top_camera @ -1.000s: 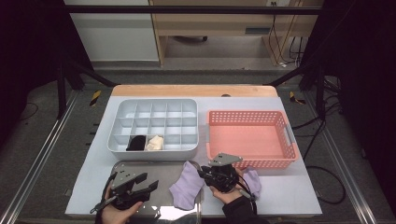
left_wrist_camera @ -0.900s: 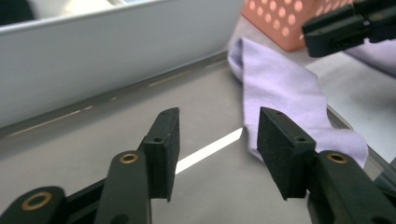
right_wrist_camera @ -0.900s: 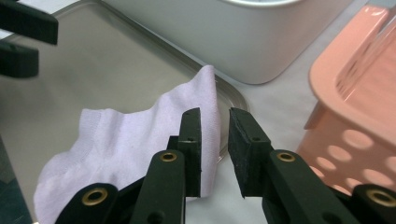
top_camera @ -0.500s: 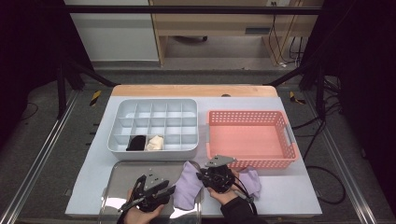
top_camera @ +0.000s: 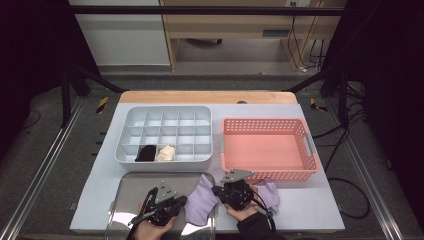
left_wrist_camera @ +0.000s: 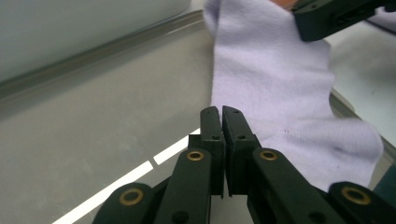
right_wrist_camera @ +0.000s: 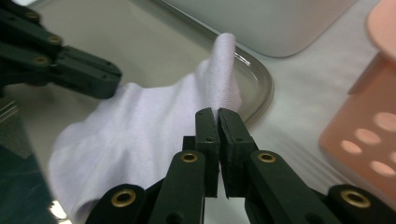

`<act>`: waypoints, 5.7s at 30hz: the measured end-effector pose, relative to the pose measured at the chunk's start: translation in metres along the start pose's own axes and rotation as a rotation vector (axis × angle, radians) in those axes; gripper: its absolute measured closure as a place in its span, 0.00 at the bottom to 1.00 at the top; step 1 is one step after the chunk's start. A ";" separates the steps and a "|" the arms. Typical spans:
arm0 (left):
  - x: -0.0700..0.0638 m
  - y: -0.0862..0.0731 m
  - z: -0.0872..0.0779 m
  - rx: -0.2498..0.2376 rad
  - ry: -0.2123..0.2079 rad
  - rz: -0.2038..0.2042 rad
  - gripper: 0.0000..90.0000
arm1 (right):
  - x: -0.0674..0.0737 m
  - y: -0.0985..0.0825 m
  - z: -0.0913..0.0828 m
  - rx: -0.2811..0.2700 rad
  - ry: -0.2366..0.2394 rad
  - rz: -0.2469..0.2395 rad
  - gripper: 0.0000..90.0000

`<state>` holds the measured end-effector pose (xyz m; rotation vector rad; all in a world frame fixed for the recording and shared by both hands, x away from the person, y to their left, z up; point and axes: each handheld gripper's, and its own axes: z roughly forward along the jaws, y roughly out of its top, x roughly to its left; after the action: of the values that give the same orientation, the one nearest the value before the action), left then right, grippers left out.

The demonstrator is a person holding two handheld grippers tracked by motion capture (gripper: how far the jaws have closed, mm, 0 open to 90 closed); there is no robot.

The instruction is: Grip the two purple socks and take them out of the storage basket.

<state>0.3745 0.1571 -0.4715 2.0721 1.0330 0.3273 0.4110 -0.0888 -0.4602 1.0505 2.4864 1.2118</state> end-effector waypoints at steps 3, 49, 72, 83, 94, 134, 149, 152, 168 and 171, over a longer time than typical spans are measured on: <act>0.001 0.003 -0.001 -0.008 0.001 0.010 0.97 | 0.003 -0.001 -0.008 -0.005 -0.006 -0.005 0.97; 0.006 -0.014 -0.018 0.063 -0.014 0.009 0.95 | 0.006 -0.012 -0.015 -0.035 -0.007 0.055 0.96; 0.016 -0.019 -0.024 0.038 0.057 0.016 0.64 | -0.010 -0.022 -0.001 -0.017 -0.092 0.107 0.76; 0.020 -0.019 -0.022 0.048 0.062 0.003 0.90 | -0.004 -0.021 0.006 0.029 -0.096 0.090 0.99; 0.021 -0.017 -0.018 0.032 0.059 0.028 0.91 | -0.008 -0.027 -0.017 -0.001 -0.108 0.093 0.89; 0.028 -0.012 -0.030 -0.068 0.054 -0.017 0.65 | -0.031 -0.037 -0.075 -0.106 -0.185 0.156 0.84; 0.036 -0.013 -0.034 -0.077 0.050 -0.049 0.60 | -0.075 -0.065 -0.107 -0.099 -0.347 0.274 0.85; 0.037 -0.013 -0.034 -0.076 0.050 -0.051 0.60 | -0.080 -0.069 -0.106 -0.100 -0.354 0.290 0.81; 0.037 -0.013 -0.033 -0.077 0.047 -0.056 0.59 | -0.051 -0.051 -0.100 -0.128 -0.284 0.170 0.97; 0.037 -0.013 -0.032 -0.074 0.046 -0.055 0.59 | -0.037 -0.044 -0.089 -0.133 -0.219 0.144 0.96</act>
<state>0.3735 0.2072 -0.4637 1.9742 1.0870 0.3807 0.3761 -0.1872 -0.4405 1.2693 2.1682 1.2094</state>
